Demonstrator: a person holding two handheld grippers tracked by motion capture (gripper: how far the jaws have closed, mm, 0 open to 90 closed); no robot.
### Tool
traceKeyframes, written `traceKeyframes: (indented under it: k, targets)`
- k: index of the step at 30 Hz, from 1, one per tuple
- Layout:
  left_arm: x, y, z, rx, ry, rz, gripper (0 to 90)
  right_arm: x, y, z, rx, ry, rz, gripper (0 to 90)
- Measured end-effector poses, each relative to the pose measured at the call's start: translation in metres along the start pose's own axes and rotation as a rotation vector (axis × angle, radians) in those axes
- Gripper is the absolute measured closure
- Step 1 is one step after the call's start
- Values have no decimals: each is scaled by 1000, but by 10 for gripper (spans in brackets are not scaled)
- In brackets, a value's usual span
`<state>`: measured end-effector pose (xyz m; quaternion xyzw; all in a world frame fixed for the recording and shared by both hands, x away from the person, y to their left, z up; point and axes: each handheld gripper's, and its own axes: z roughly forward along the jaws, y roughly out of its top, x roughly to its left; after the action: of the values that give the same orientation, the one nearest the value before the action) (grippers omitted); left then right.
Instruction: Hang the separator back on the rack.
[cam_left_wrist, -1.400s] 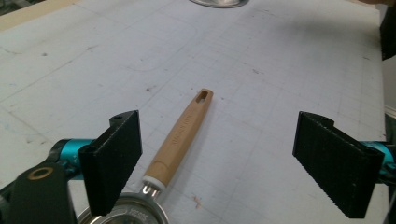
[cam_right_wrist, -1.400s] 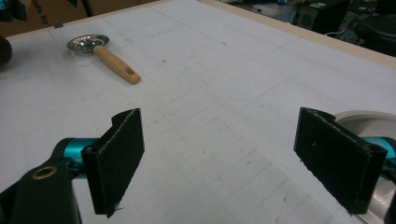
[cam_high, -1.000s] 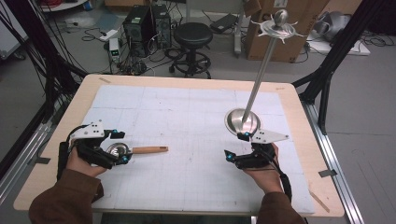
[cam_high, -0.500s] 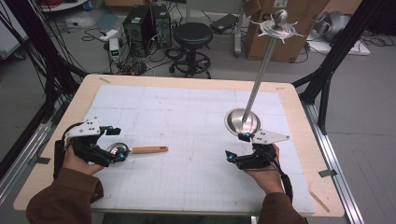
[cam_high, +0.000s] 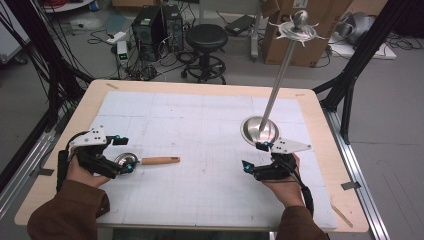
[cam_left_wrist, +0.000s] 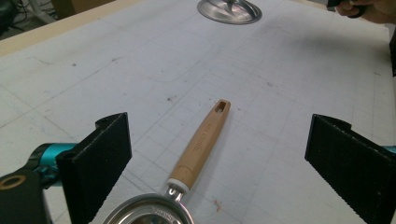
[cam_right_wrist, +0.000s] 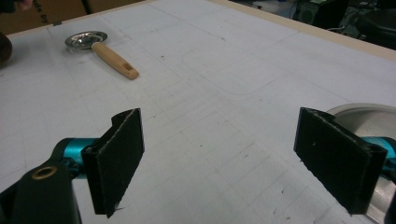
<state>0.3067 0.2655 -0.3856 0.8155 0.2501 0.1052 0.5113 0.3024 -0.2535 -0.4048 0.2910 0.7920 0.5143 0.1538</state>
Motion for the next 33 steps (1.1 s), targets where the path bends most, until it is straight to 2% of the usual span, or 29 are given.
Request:
traceKeyframes:
  k: [4, 9, 15, 20, 28, 33]
  targets:
    - [0, 0, 5, 30, 3, 11, 81, 0, 0, 0, 4, -2, -2, 150]
    - [-3, 4, 9, 77, 19, 46, 85, 2, 0, 3, 15, 4, -20, 151]
    - [-4, 6, 23, 194, 25, 101, 96, 1, 0, 5, 21, 9, -23, 150]
    - [1, 8, 35, 243, 17, 94, 96, 0, 0, 2, 7, 6, -11, 151]
    - [8, 18, 46, 353, 38, 133, 96, 1, 1, 1, 3, 6, -13, 151]
    - [13, 13, 56, 417, 33, 121, 105, 1, 1, 1, 3, 7, -8, 151]
